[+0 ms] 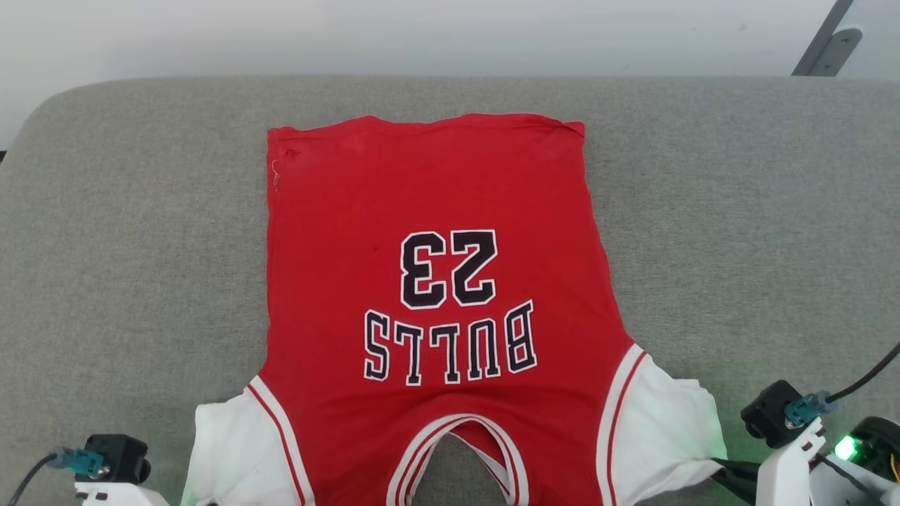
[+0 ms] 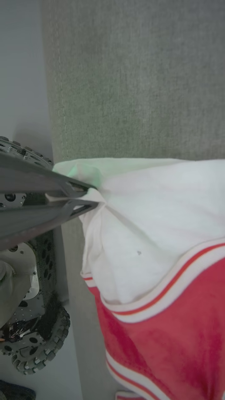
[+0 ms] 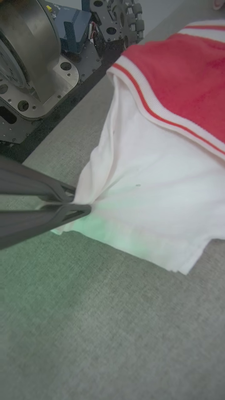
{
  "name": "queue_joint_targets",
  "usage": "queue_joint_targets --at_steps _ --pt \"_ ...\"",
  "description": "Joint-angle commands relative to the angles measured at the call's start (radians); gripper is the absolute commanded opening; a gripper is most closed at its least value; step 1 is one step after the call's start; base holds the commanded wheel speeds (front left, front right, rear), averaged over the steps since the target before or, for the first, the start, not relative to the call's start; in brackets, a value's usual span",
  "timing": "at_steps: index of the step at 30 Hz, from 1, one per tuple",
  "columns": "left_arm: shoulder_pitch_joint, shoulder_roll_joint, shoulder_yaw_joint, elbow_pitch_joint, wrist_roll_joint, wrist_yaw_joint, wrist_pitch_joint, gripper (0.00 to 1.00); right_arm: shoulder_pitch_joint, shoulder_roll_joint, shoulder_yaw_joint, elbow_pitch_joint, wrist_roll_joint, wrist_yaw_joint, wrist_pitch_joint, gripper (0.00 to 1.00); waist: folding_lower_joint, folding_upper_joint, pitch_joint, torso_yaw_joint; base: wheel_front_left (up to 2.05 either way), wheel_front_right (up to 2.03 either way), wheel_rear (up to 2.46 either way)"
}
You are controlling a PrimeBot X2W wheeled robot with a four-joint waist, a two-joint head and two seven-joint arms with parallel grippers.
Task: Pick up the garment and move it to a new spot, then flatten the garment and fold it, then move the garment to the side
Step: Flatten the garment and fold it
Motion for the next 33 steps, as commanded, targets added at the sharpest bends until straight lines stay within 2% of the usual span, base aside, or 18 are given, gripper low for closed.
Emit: queue_joint_targets --at_steps 1,3,5,6,15,21,23,27,33 --pt "0.006 -0.003 -0.002 0.011 0.007 0.012 -0.001 0.0 0.02 0.008 -0.014 0.004 -0.008 -0.001 0.013 0.0 0.0 -0.0001 0.01 0.005 0.0 0.0 0.0" --pt "-0.007 -0.019 0.006 0.015 0.013 0.0 -0.016 0.0 0.035 0.025 -0.032 0.006 -0.015 -0.001 0.023 0.0 0.0 -0.0001 0.018 0.01 0.0 0.0 0.0" --pt "-0.018 -0.029 0.008 0.02 0.024 -0.011 -0.03 0.0 0.037 0.037 -0.058 -0.003 -0.025 -0.001 0.035 0.51 0.0 -0.0001 0.027 0.014 0.0 0.0 0.0" --pt "-0.026 -0.036 0.014 0.02 0.027 -0.016 -0.04 0.0 0.038 0.042 -0.075 -0.015 -0.033 -0.001 0.044 1.0 0.0 -0.0001 0.032 0.015 0.0 0.0 0.0" --pt "-0.067 -0.063 0.026 0.031 0.073 -0.044 -0.091 0.0 0.037 0.069 -0.264 -0.185 -0.075 -0.001 0.142 1.0 0.0 -0.0001 0.067 0.034 0.0 0.0 0.0" --pt "-0.107 -0.086 0.033 0.025 0.102 -0.058 -0.098 0.0 -0.084 0.203 -0.448 -0.235 -0.193 -0.001 0.208 1.0 0.0 -0.0001 0.109 0.06 0.0 0.0 0.0" --pt "-0.126 -0.097 0.033 0.025 0.114 -0.064 -0.093 0.0 -0.152 0.276 -0.485 -0.206 -0.228 -0.001 0.208 1.0 0.0 -0.0001 0.126 0.072 0.0 0.0 0.0" --pt "-0.174 -0.127 0.026 0.032 0.142 -0.083 -0.078 0.0 -0.322 0.366 -0.509 -0.093 -0.295 -0.001 0.184 1.0 0.0 -0.0001 0.161 0.108 0.0 0.0 0.0" --pt "-0.238 -0.179 0.009 0.061 0.181 -0.115 -0.056 0.0 -0.556 0.437 -0.512 0.194 -0.37 -0.001 0.192 1.0 0.0 -0.0001 0.203 0.168 0.0 0.0 0.0"
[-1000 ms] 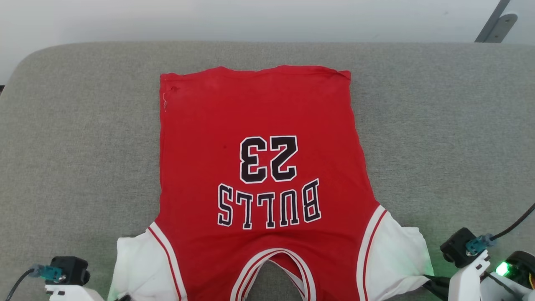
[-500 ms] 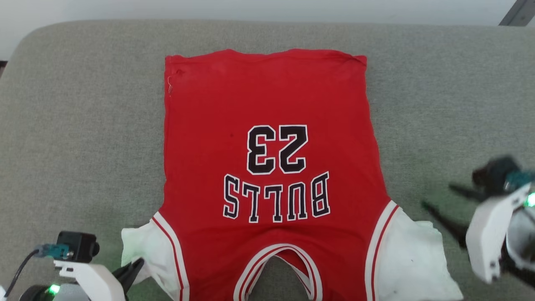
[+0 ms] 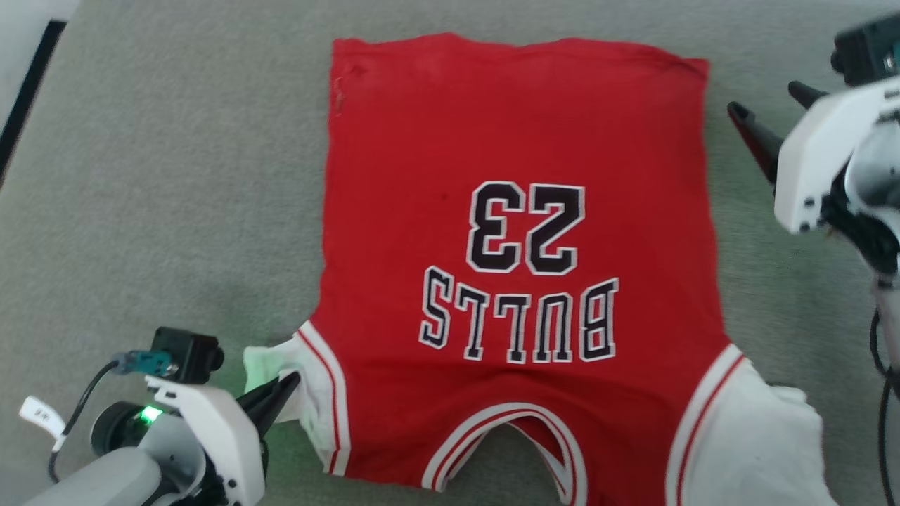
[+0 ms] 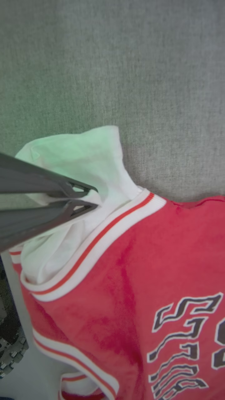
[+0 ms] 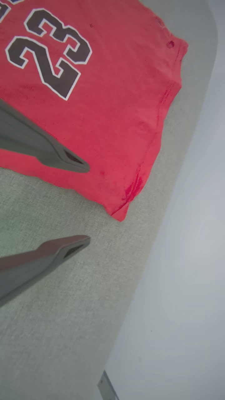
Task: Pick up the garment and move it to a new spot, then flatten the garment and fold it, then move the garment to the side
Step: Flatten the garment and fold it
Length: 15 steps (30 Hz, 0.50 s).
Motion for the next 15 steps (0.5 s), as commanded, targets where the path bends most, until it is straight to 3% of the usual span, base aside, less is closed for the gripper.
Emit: queue_joint_targets --at_steps 1,9,15 --pt "-0.021 -0.012 -0.003 0.007 0.016 -0.01 0.005 0.0 -0.04 0.008 -0.002 0.056 -0.008 -0.001 0.015 1.0 0.0 0.0 0.026 0.032 0.0 0.0 0.0" --pt "-0.08 -0.075 -0.022 0.061 0.036 -0.055 0.027 0.0 -0.267 0.05 -0.004 0.428 -0.047 -0.001 0.12 1.0 0.0 0.0 0.065 0.106 0.0 0.0 0.0" --pt "-0.109 -0.118 -0.032 0.104 0.04 -0.091 0.033 0.0 -0.352 0.076 -0.031 0.666 -0.102 -0.001 0.201 1.0 0.0 0.0 0.08 0.149 0.0 0.0 0.0"
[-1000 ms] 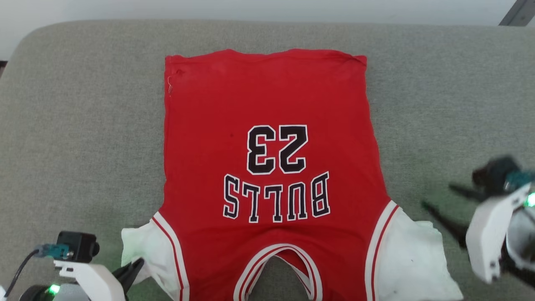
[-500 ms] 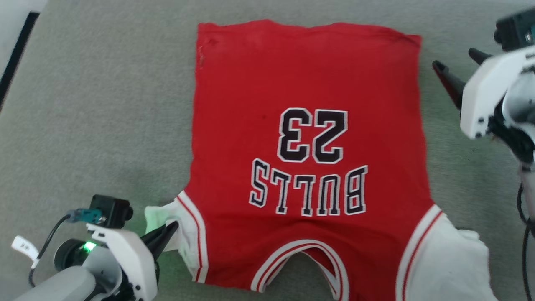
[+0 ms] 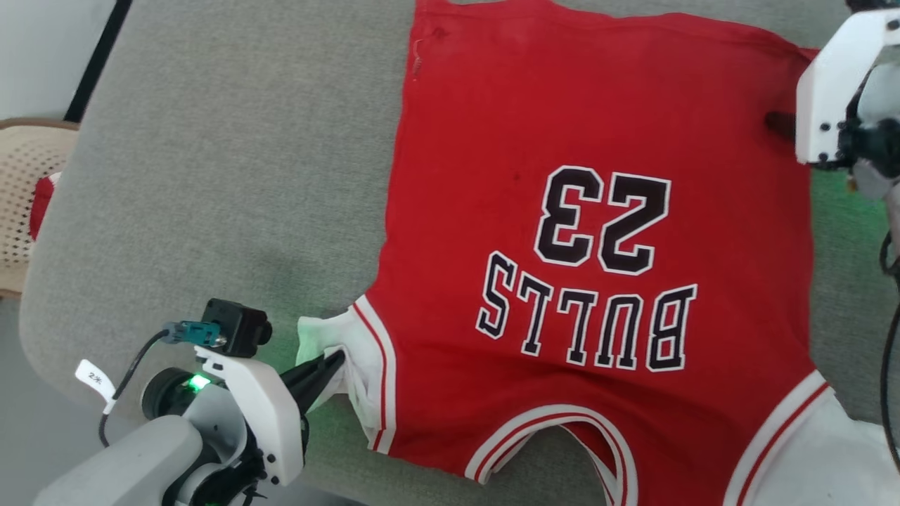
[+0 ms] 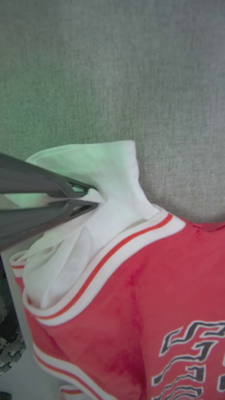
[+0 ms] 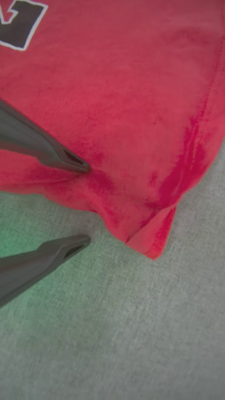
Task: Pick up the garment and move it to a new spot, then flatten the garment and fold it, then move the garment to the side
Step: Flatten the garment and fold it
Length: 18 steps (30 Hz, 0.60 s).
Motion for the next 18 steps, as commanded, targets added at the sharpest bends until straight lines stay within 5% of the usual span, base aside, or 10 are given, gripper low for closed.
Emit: queue_joint_targets --at_steps 1,4,6,18 --pt "-0.015 -0.007 -0.002 0.012 0.003 -0.009 -0.001 0.0 0.008 0.014 0.005 0.059 -0.02 0.0 0.031 1.0 0.0 0.0 0.007 0.013 0.0 0.0 0.0" --pt "-0.018 -0.024 -0.005 0.032 0.001 -0.021 -0.003 0.0 0.012 0.018 0.02 0.156 -0.059 0.0 0.093 1.0 0.0 0.0 0.007 0.021 0.0 0.0 0.0" --pt "-0.019 -0.03 -0.004 0.045 -0.004 -0.029 -0.005 0.0 0.012 0.017 0.048 0.183 -0.076 0.0 0.109 0.04 0.0 0.0 0.006 0.023 0.0 0.0 0.0" --pt "0.008 0.003 0.022 0.08 -0.03 -0.033 -0.034 0.0 -0.014 -0.012 0.173 0.083 0.012 -0.001 0.021 0.0 0.0 0.0 -0.05 -0.053 0.0 0.0 0.0"
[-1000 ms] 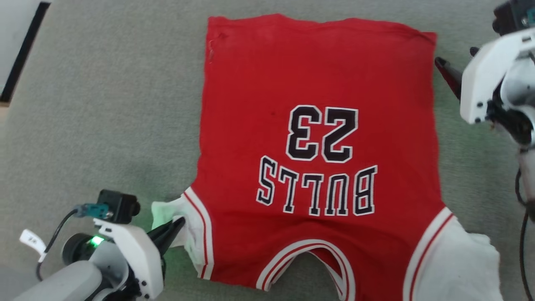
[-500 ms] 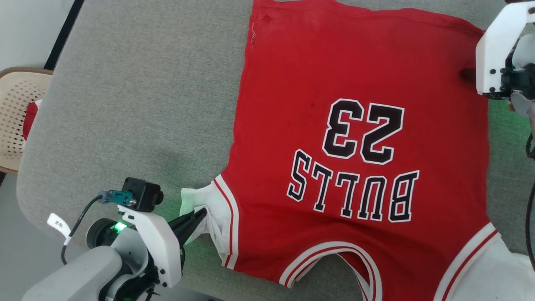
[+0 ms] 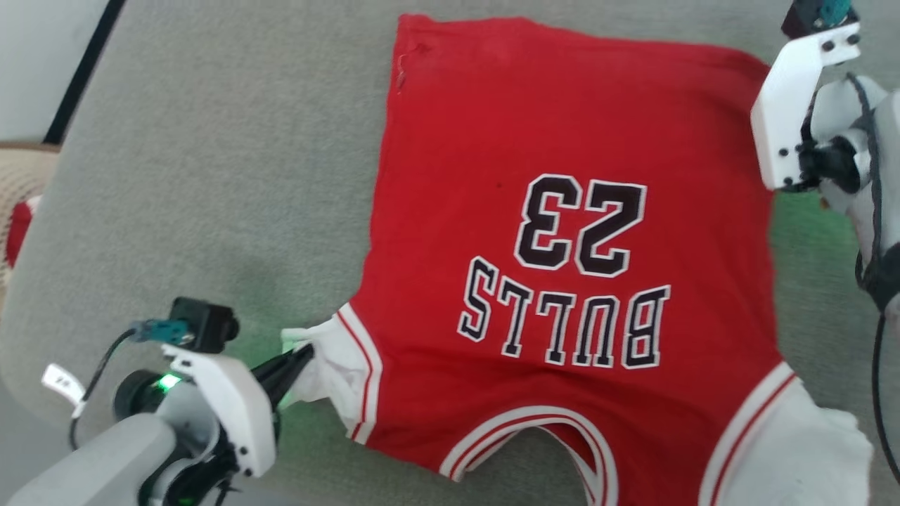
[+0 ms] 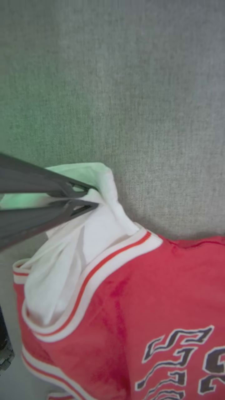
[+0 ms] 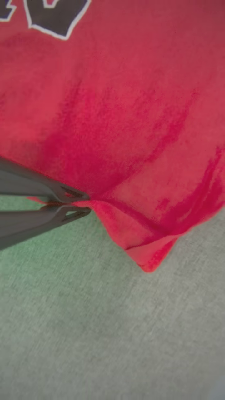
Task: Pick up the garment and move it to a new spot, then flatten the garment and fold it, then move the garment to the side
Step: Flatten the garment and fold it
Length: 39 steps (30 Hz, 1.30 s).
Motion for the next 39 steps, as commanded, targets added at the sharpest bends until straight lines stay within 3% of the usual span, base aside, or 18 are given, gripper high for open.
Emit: queue_joint_targets --at_steps 1,10,15,20,24,26,32,33,34,35,36,39 --pt "0.015 0.008 0.005 -0.002 -0.011 0.006 -0.006 0.0 0.028 -0.013 0.01 -0.007 0.013 -0.003 0.0 0.0 0.0 0.0 -0.023 -0.028 0.0 0.0 0.0" --pt "0.088 0.108 0.032 -0.075 -0.042 0.064 -0.026 0.0 0.204 -0.133 0.149 -0.318 0.225 -0.003 0.047 0.0 0.0 0.0 -0.096 -0.139 0.0 0.0 0.0" --pt "0.119 0.15 0.039 -0.129 -0.059 0.103 -0.025 0.0 0.386 -0.199 0.123 -0.511 0.318 -0.003 0.102 0.0 0.0 0.0 -0.127 -0.185 0.0 0.0 0.0" --pt "0.135 0.181 0.045 -0.173 -0.07 0.129 -0.018 0.0 0.589 -0.236 0.025 -0.681 0.339 -0.003 0.152 0.0 0.0 0.0 -0.141 -0.211 0.0 0.0 0.0" --pt "0.141 0.193 0.048 -0.194 -0.075 0.141 -0.016 0.0 0.757 -0.218 -0.081 -0.796 0.324 -0.003 0.187 0.0 0.0 0.0 -0.142 -0.219 0.0 0.0 0.0" --pt "0.144 0.194 0.048 -0.205 -0.077 0.14 -0.016 0.0 0.868 -0.174 -0.161 -0.844 0.302 -0.003 0.211 0.0 0.0 0.0 -0.14 -0.219 0.0 0.0 0.0" --pt "0.148 0.19 0.048 -0.202 -0.074 0.133 -0.023 0.0 0.971 -0.084 -0.235 -0.837 0.255 -0.003 0.171 0.0 0.0 0.0 -0.127 -0.219 0.0 0.0 0.0" --pt "0.146 0.189 0.047 -0.201 -0.071 0.13 -0.021 0.0 0.97 -0.078 -0.238 -0.829 0.244 -0.003 0.16 0.15 0.0 0.0 -0.126 -0.219 0.0 0.0 0.0" --pt "0.145 0.189 0.045 -0.199 -0.07 0.128 -0.02 0.0 0.966 -0.073 -0.236 -0.826 0.233 -0.003 0.149 0.4 0.0 0.0 -0.126 -0.219 0.0 0.0 0.0" --pt "0.145 0.189 0.045 -0.199 -0.07 0.128 -0.02 0.0 0.966 -0.073 -0.236 -0.826 0.233 -0.003 0.149 0.4 0.0 0.0 -0.126 -0.219 0.0 0.0 0.0" --pt "0.145 0.188 0.044 -0.197 -0.069 0.127 -0.019 0.0 0.962 -0.069 -0.235 -0.826 0.223 -0.003 0.142 1.0 0.0 0.0 -0.126 -0.22 0.0 0.0 0.0" --pt "0.145 0.185 0.041 -0.193 -0.065 0.122 -0.02 0.0 0.956 -0.077 -0.241 -0.854 0.205 -0.003 0.141 1.0 0.0 0.0 -0.13 -0.221 0.0 0.0 0.0"
